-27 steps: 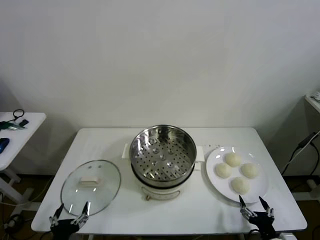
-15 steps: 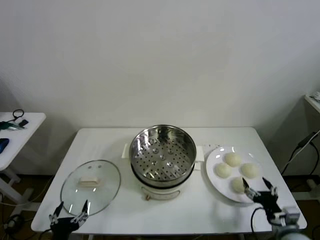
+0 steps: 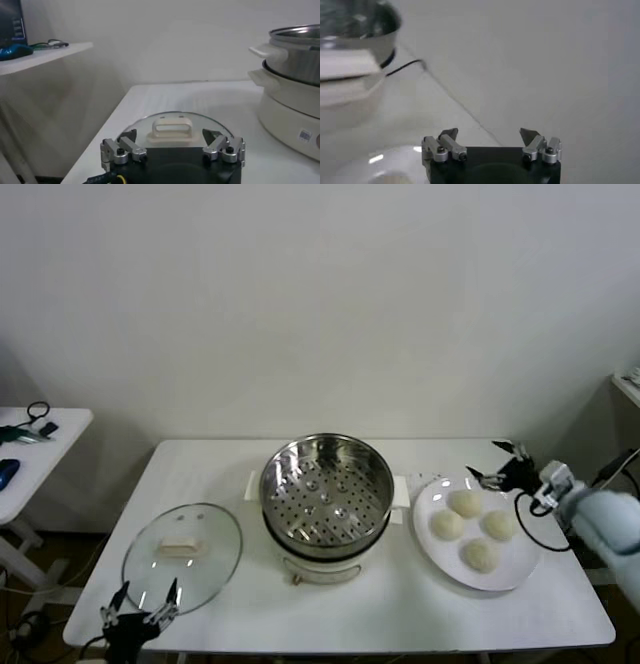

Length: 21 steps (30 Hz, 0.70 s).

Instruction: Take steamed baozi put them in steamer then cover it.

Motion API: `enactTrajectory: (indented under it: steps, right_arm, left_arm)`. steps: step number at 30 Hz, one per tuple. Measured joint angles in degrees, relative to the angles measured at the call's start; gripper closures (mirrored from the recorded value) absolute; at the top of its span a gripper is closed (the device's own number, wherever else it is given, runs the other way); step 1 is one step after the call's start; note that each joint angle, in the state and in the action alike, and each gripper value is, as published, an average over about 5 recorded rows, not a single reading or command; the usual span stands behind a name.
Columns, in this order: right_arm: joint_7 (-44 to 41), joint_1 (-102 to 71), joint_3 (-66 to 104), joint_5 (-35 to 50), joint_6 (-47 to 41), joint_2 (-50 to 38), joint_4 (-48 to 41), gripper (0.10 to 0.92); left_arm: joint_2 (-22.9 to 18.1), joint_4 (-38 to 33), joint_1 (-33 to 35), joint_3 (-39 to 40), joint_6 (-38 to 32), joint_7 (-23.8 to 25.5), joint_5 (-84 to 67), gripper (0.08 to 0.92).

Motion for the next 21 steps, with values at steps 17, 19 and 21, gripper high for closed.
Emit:
enactTrajectory:
  steps: [17, 19, 21]
  right_arm:
    - [-23.14, 40.86, -49.16, -5.76, 4.56, 3.97, -17.04, 0.203]
    - [-23.57, 42.15, -51.05, -5.88, 4.14, 5.53, -18.66, 0.203]
    - [-23.73, 42.99, -52.46, -6.22, 3.69, 7.23, -20.33, 0.203]
  left_arm:
    - [0.14, 0.43, 0.04, 1.11, -0.61, 0.33, 1.12, 0.177]
    - [0.12, 0.39, -0.05, 1.23, -0.61, 0.34, 1.18, 0.177]
    - [0.08, 0.37, -0.14, 1.34, -0.62, 0.36, 1.23, 0.177]
